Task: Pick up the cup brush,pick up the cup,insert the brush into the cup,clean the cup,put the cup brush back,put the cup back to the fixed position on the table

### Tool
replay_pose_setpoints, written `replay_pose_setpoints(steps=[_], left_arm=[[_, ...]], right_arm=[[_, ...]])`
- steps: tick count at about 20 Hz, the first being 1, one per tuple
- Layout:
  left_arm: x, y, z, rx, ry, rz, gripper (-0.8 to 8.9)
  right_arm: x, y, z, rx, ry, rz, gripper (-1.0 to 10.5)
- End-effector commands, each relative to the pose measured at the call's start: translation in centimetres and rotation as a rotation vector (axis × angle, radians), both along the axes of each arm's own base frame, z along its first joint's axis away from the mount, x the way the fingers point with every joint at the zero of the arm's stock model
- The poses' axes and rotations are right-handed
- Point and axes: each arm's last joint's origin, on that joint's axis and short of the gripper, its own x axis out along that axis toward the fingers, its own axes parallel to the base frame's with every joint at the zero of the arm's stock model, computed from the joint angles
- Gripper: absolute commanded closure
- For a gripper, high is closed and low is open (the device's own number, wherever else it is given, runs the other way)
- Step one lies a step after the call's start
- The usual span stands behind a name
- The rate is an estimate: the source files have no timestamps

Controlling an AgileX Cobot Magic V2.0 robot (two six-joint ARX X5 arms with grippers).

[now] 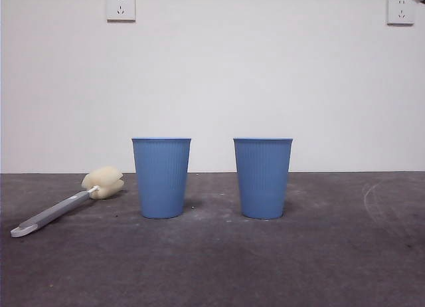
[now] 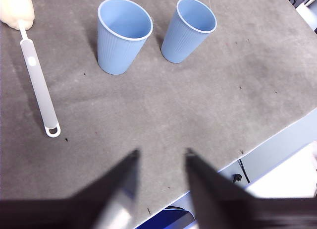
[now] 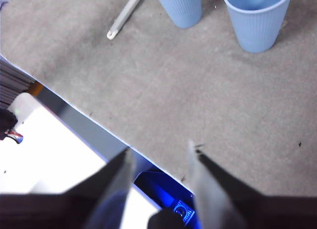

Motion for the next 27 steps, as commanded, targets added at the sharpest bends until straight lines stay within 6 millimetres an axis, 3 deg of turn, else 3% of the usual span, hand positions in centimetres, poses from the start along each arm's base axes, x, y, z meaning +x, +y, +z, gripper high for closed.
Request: replay_pose_setpoints(steps=[1,9,17,22,25,27], left_arm=[[0.1,0.0,-0.2,0.019,-0.007,-0.018,8.22],[0.6,-0.2,-0.4,0.031,0.01,-0.017,8.17],[2.6,-0.8,-0.9,0.051,0.092,-0.013,8.17],[4.7,-1.1,1.5,0.107,-0.3,0.031,8.17],[4.9,0.2,3.8,0.211,-0.637,0.122,8.17],[4.2,1.5,4.2,0.234,-0.757,0.206,8.17]], right_arm=[[0.0,0.0,0.0,-0.008,-0.004,0.012,9.6],[0.0,-0.1,-0.1,-0.028,0.003,-0.016,9.5],[0.2,-0.4,-0.1,-0.101,-0.043,-0.104,9.5],[0.4,-0.6,-0.2,-0.164,-0.083,-0.181,9.5],[0.5,-0.7,-0.2,-0.195,-0.101,-0.218,9.5],[0.5,-0.8,-0.2,-0.21,-0.111,-0.236,9.5]])
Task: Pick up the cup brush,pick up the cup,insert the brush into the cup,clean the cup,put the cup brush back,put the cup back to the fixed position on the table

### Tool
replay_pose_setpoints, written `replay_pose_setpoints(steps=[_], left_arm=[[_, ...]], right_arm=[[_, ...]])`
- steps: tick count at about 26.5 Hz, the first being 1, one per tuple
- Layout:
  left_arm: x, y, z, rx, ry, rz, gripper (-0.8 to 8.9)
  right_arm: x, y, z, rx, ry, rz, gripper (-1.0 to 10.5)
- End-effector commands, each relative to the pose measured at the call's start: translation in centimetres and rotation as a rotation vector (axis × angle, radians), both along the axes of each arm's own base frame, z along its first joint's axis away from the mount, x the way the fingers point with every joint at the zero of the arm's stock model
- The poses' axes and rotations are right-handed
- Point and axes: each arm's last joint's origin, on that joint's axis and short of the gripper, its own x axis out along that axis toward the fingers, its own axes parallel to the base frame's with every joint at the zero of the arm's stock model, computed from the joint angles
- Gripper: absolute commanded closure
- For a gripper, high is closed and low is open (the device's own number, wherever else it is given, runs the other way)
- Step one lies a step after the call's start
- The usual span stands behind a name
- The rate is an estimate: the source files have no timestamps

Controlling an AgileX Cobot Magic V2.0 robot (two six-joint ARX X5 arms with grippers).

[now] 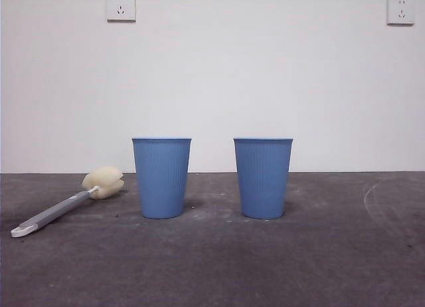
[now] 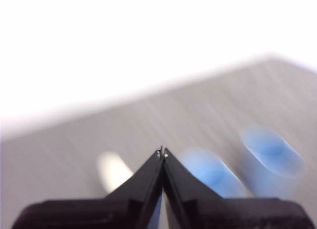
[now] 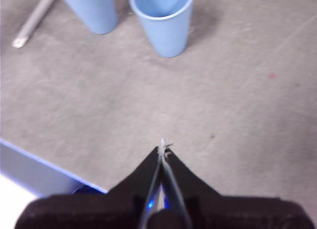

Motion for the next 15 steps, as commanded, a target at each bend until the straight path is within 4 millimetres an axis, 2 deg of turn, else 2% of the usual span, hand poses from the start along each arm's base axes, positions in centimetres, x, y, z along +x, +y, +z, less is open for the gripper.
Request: replay_pose_setpoints(steps=[1,6,15], left_arm=[[-0.9,1.3,-0.7,0.065,-0.097,0.087,8.17],[-2.3,2.6,-3.7,0.094,-0.146,0.202,8.17],[-3.5,3.2,-12.0,0.113,-0.13,0.27,8.17]], right_arm=[[0.0,-0.1,0.1,-0.016,-0.015,-0.018,9.5],[0.1,-0.1,0.1,-0.028,-0.02,-0.031,9.5],[0.1,-0.1,0.1,-0.029,-0.018,-0.031,9.5]])
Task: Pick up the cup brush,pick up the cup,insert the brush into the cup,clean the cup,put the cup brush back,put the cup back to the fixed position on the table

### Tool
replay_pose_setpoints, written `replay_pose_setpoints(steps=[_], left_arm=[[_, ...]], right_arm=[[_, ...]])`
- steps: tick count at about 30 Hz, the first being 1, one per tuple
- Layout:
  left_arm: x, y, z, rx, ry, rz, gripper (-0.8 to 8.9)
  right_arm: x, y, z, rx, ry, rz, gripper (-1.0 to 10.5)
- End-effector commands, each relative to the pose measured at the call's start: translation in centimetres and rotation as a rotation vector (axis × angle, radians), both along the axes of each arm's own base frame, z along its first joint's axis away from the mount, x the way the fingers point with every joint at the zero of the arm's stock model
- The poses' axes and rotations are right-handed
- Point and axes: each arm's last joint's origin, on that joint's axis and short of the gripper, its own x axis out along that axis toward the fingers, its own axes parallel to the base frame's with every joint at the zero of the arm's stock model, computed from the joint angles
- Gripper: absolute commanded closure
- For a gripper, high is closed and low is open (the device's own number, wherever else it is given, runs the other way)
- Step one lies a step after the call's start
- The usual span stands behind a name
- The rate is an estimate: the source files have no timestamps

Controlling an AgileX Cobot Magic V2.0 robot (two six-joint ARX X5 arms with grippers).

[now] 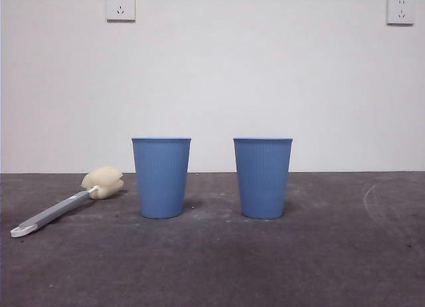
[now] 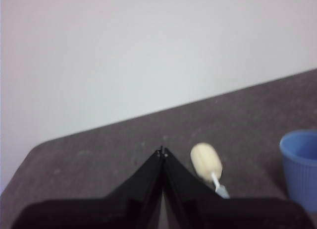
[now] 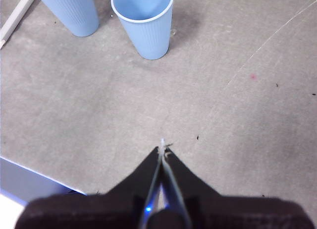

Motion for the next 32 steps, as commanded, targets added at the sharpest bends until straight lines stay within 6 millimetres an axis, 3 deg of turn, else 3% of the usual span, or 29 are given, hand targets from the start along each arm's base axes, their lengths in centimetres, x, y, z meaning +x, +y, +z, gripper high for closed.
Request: replay_pose_setpoints(steps=[1,8,19,32], left_arm=[[-0.1,0.1,-2.1,0.012,-0.006,0.011,8.17],[-0.1,0.1,-6.7,-0.001,0.041,0.011,8.17],[0.2,0.1,-10.8,-0.09,0.133,0.017,8.17],[0.3,0.1,-11.1,-0.124,0.166,0.021,8.17]], right_arm=[[0.0,0.0,0.1,0.0,-0.003,0.001,9.5],[0.0,0.0,0.1,0.0,-0.003,0.001,9.5],[0.0,0.0,0.1,-0.001,-0.003,0.001,9.5],[0.0,0.0,0.1,-0.002,-0.003,0.0,9.5]])
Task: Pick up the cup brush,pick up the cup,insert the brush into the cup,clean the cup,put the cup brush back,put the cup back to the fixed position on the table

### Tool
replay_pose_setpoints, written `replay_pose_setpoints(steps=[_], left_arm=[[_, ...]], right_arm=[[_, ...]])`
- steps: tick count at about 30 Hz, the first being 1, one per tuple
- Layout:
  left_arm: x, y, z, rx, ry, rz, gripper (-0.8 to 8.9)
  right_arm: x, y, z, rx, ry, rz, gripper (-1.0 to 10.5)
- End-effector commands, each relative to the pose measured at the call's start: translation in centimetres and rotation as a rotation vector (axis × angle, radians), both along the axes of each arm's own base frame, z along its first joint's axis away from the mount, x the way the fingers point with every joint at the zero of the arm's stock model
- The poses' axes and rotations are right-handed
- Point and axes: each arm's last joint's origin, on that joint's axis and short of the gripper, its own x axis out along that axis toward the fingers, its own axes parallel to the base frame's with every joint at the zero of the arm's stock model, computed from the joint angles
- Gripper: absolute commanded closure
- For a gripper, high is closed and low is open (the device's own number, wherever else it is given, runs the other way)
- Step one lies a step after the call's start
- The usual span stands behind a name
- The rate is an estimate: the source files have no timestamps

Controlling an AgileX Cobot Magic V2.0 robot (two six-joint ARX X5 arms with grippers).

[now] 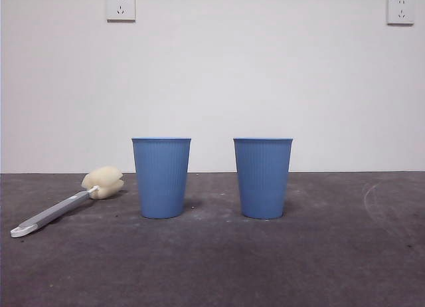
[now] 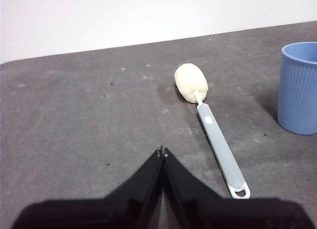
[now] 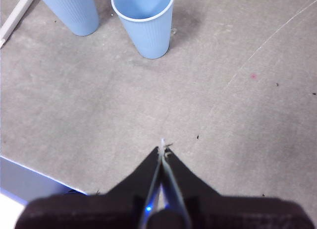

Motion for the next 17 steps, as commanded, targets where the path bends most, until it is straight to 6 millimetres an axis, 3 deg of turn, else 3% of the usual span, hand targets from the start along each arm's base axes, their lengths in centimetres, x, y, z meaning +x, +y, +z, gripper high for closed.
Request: replay_pose_setpoints(steps=[1,12,17], left_arm=[[0.08,0.04,-0.25,-0.009,0.008,0.006,8.17],[0.26,0.05,-0.58,-0.012,0.05,0.007,8.17],[0.33,0.06,-0.72,-0.014,0.067,0.006,8.17]], right_arm=[[0.01,0.01,0.09,0.0,-0.005,0.0,9.5],[0.01,0.01,0.09,-0.001,-0.006,-0.001,9.5],[0.38,-0.31,0.86,-0.049,-0.155,-0.029,9.5]])
